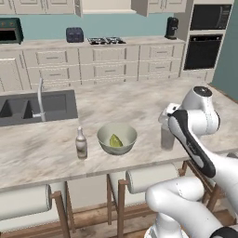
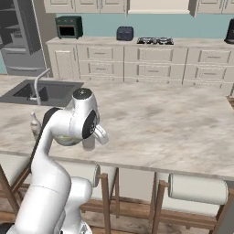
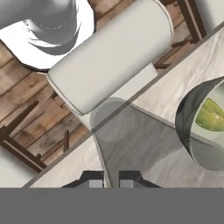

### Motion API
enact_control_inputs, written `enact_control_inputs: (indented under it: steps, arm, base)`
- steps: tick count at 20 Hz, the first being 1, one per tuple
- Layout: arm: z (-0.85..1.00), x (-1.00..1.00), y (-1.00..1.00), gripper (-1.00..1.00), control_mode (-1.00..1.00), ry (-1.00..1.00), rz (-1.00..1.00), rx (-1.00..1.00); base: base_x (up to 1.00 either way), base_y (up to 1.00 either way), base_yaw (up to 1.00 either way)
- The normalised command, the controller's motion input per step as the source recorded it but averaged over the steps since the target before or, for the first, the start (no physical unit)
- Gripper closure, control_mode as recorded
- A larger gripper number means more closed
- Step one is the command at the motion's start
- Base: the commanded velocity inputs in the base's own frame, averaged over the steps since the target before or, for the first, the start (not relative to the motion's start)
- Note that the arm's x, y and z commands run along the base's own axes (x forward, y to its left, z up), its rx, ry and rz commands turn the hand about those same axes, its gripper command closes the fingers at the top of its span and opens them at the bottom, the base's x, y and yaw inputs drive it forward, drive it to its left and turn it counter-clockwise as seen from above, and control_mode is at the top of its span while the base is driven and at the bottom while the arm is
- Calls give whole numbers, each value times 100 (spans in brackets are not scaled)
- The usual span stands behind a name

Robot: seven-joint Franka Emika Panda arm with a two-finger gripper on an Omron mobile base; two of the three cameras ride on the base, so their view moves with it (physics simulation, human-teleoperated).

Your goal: There is a bowl on the dining counter. Grab a lemon wedge from the fridge and place it in the bowl. Then get the liquor bottle and glass cup from the cabinet and place them next to the bowl.

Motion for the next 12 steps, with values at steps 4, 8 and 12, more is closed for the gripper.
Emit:
enact_control_inputs:
  steps: [4, 8, 12]
  arm:
    - [-21, 35, 6, 100, -100, 7, 8, -2]
    - [-17, 26, 0, 100, -100, 5, 4, -3]
    - [-15, 28, 0, 100, -100, 4, 4, -2]
  base:
    - [0, 0, 0]
    - [0, 0, 0]
    - [0, 0, 0]
